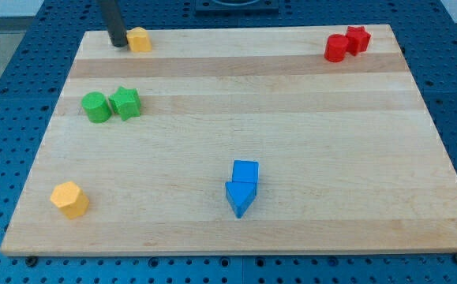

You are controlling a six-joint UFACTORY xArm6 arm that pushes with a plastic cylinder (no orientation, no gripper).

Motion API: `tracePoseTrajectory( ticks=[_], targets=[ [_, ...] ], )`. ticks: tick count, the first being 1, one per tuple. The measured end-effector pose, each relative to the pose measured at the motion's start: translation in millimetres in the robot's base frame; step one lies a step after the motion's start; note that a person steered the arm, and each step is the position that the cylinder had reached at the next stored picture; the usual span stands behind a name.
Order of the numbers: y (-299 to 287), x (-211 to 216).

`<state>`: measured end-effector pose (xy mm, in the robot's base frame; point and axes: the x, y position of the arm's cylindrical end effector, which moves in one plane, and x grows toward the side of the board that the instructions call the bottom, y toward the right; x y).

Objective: Move the yellow heart down a bit

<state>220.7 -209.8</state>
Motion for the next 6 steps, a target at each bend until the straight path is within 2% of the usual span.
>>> tracePoseTrajectory(
  ticks=[4,6],
  targets=[
    [96,-13],
    [143,-6]
  ],
)
